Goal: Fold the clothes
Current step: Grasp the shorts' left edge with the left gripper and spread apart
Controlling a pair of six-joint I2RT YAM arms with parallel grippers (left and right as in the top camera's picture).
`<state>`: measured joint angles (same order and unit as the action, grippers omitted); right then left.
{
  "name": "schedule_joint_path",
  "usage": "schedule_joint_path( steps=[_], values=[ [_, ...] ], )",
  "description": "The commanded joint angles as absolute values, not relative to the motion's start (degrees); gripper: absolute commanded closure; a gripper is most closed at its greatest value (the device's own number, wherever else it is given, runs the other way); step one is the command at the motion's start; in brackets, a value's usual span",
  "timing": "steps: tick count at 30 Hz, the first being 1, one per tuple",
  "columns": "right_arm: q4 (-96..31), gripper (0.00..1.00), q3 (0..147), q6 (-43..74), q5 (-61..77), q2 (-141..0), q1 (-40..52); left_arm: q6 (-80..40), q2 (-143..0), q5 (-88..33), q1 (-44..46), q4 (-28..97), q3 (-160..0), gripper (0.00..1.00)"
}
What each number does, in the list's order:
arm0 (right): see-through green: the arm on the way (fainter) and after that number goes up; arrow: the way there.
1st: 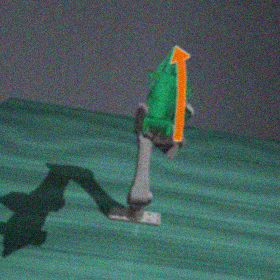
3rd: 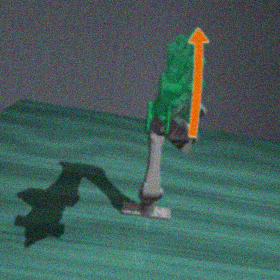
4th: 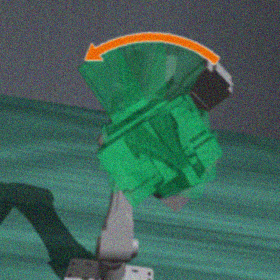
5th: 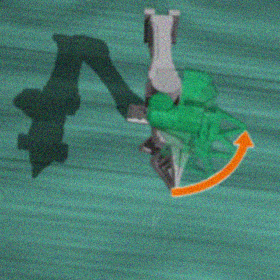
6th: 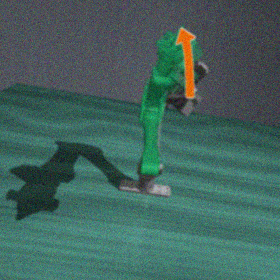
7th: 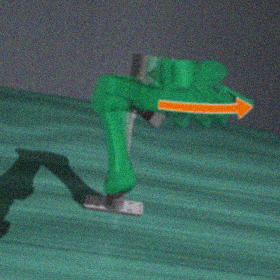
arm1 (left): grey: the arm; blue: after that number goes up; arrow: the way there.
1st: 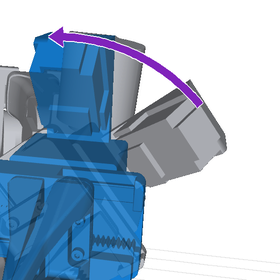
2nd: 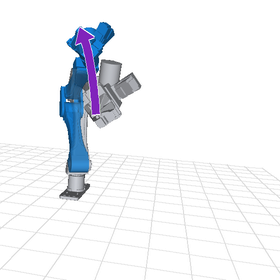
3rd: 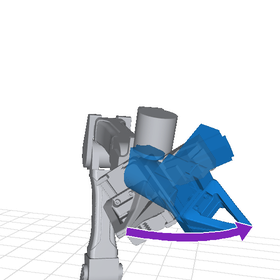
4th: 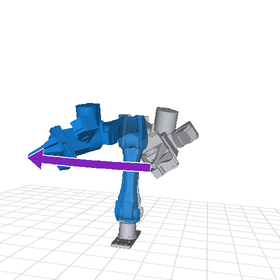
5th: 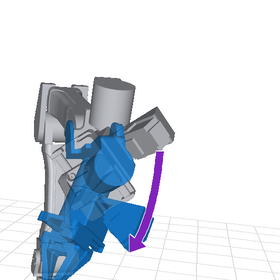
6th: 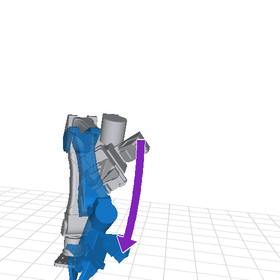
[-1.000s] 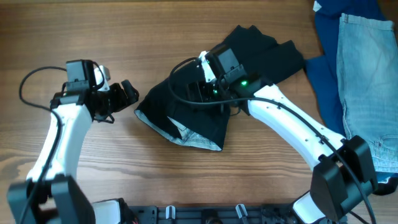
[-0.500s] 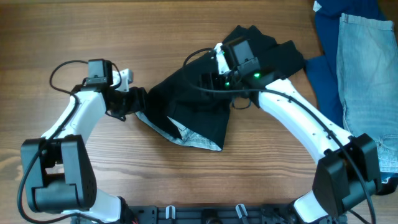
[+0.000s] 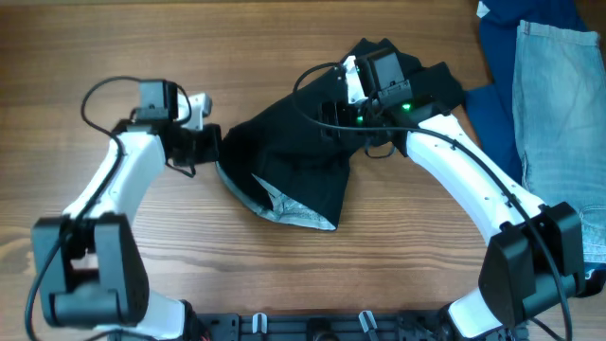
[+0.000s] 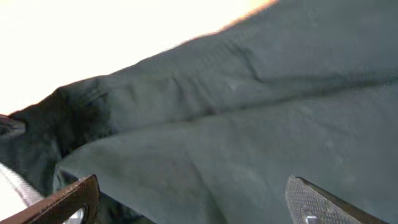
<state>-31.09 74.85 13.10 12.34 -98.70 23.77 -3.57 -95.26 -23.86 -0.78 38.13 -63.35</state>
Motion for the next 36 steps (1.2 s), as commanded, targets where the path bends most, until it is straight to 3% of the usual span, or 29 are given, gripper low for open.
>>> schedule_joint_path(
  steps=[1,8,16,22,28,36],
  values=[
    [-29.3,0.07,76.1,13.0,20.2,-96.5,22.5,-3.4,-85.3,-24.2,0.3,42.2,-75.8,0.96],
    [-28.5,0.08,76.1,16.4,24.3,-93.9,22.2,-3.4,-74.0,-23.7,6.5,44.1,-82.5,0.96],
    [-23.1,0.08,76.1,16.8,26.0,-93.9,22.1,-4.5,-72.4,-21.8,7.4,44.8,-82.9,0.96],
    [-22.8,0.08,76.1,16.4,26.0,-92.1,19.3,-6.9,-67.1,-21.8,10.8,45.8,-93.0,0.96],
    [-23.6,0.08,76.1,13.4,25.7,-89.7,14.1,-6.9,-63.0,-13.2,16.8,62.4,-94.8,0.96],
    [-22.5,0.09,76.1,10.2,21.4,-93.2,13.8,-6.9,-73.2,-11.2,16.8,74.8,-94.8,0.96]
  ],
)
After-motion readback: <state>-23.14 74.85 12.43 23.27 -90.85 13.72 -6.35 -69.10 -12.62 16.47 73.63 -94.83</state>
